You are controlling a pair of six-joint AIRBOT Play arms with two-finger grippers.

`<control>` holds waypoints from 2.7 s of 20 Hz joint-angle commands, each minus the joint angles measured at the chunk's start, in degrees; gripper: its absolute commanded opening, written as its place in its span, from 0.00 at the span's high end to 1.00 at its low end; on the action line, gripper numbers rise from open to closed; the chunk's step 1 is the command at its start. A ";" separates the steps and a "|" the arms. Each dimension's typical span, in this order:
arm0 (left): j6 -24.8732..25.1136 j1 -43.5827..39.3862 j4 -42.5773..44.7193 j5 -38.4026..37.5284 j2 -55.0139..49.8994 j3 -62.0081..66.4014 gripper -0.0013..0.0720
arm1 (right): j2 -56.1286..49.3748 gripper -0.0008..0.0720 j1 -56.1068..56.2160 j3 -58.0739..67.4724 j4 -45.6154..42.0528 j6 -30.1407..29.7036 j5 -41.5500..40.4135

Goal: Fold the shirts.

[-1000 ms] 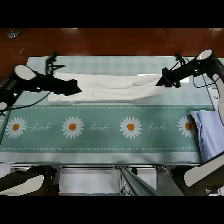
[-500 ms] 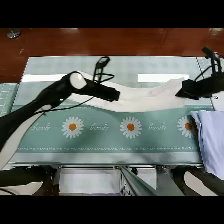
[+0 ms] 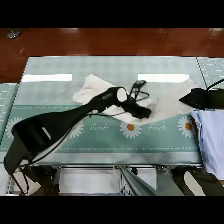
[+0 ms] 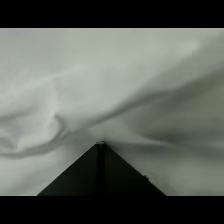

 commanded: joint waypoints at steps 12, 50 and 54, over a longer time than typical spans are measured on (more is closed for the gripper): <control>5.05 32.09 7.32 -17.75 21.81 -3.04 0.96 | -13.81 0.96 15.54 8.63 8.39 -0.15 -8.28; 2.82 47.30 1.66 2.80 67.98 -60.98 0.96 | -26.27 0.13 18.29 -24.63 27.15 1.84 -35.28; 2.84 47.28 1.66 2.84 64.78 -60.98 0.96 | -36.20 0.13 19.91 -20.35 37.40 -5.49 -32.65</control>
